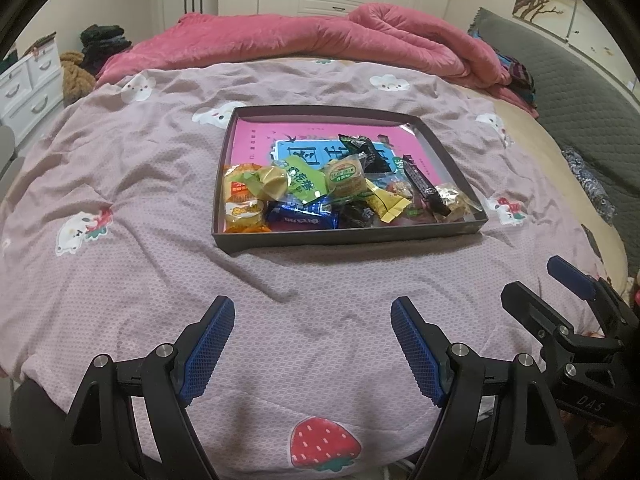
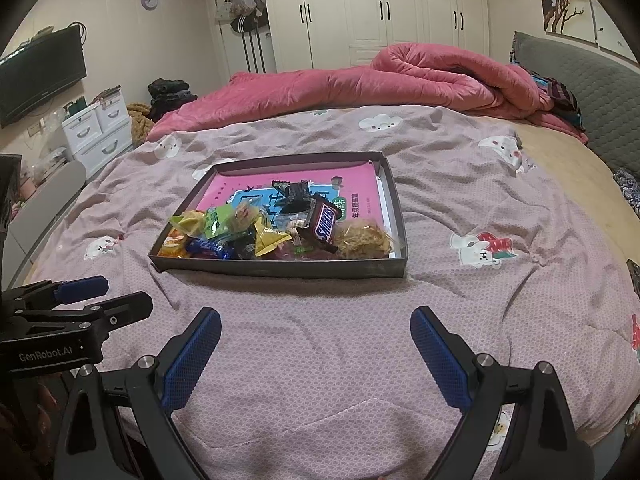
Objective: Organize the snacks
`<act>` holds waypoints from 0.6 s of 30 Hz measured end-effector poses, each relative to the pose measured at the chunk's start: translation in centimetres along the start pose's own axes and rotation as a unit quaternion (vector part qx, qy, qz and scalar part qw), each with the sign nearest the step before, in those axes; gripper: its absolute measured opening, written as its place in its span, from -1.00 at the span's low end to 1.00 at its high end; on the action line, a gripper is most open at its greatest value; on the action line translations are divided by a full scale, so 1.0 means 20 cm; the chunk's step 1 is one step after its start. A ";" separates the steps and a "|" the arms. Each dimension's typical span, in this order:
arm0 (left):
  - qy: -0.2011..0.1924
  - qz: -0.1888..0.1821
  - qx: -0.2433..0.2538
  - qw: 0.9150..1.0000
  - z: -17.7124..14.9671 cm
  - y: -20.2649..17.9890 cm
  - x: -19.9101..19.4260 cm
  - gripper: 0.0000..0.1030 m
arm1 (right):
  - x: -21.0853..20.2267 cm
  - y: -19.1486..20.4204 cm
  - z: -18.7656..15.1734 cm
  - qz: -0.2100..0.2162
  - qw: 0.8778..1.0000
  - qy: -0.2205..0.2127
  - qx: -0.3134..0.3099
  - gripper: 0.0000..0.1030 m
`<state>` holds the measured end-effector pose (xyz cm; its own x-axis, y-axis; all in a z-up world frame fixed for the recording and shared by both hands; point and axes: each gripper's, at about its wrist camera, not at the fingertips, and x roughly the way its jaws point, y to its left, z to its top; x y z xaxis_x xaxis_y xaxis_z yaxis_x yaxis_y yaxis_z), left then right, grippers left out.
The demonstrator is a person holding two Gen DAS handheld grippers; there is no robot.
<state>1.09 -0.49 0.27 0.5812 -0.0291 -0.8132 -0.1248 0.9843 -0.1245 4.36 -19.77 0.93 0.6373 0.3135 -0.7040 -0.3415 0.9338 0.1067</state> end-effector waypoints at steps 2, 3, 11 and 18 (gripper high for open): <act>0.000 0.001 0.000 1.000 0.00 0.00 0.00 0.59 | 0.00 0.00 0.00 0.000 1.000 0.000 0.000 0.86; 0.000 0.001 0.000 1.000 0.00 0.00 0.00 0.59 | 0.00 0.00 0.00 0.000 1.000 -0.001 -0.001 0.86; -0.002 0.006 0.003 1.000 0.00 0.00 -0.01 0.59 | 0.00 0.00 0.00 -0.001 1.000 -0.001 0.000 0.86; -0.003 0.011 0.004 1.000 0.00 0.00 -0.01 0.59 | 0.00 0.00 0.00 -0.001 1.000 -0.001 0.000 0.86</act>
<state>1.08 -0.46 0.45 0.5836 -0.0058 -0.8120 -0.1315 0.9861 -0.1015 4.37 -19.78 0.94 0.6402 0.3114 -0.7022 -0.3401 0.9346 0.1043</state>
